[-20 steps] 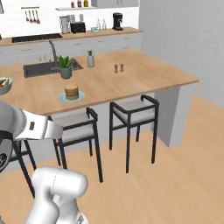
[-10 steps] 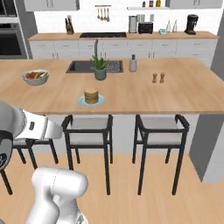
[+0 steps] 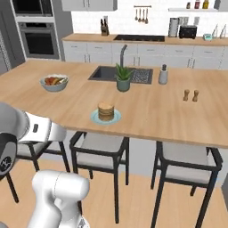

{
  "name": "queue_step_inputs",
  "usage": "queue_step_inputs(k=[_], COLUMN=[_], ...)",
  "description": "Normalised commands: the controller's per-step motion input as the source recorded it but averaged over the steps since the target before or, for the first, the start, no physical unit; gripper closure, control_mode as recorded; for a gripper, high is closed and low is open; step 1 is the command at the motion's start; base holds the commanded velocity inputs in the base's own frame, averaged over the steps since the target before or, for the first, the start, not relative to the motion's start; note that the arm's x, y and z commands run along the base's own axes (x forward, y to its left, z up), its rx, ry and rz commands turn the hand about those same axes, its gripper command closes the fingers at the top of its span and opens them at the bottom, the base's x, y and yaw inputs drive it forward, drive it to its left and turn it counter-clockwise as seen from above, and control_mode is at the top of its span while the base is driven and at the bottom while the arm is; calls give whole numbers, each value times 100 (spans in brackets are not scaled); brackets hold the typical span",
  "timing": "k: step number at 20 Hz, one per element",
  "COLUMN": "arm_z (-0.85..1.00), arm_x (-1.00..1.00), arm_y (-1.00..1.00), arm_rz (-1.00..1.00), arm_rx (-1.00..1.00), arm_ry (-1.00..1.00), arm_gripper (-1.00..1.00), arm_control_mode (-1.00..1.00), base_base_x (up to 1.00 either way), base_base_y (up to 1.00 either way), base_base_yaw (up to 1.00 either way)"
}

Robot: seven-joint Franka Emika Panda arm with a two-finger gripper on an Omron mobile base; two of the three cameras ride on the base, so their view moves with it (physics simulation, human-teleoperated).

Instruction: Take the strawberry from the fridge and place it on top of the pancake, located on the dining counter.

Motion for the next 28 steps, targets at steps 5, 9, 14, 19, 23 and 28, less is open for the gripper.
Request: queue_step_inputs(k=[5, 9, 14, 19, 23, 28], arm_z=[0, 0, 0, 0, 0, 0], arm_x=[0, 0, 0, 0, 0, 0], arm_y=[0, 0, 0, 0, 0, 0], arm_rz=[0, 0, 0, 0, 0, 0], arm_rx=[0, 0, 0, 0, 0, 0], arm_ry=[0, 0, 0, 0, 0, 0], arm_gripper=[100, 100, 100, 100, 100, 100], arm_control_mode=[100, 100, 100, 100, 100, 100], base_base_x=[61, 46, 51, 56, 51, 29], base_base_y=[-12, -16, -25, -29, -8, 5], base_base_yaw=[2, 0, -3, -6, -1, 0])
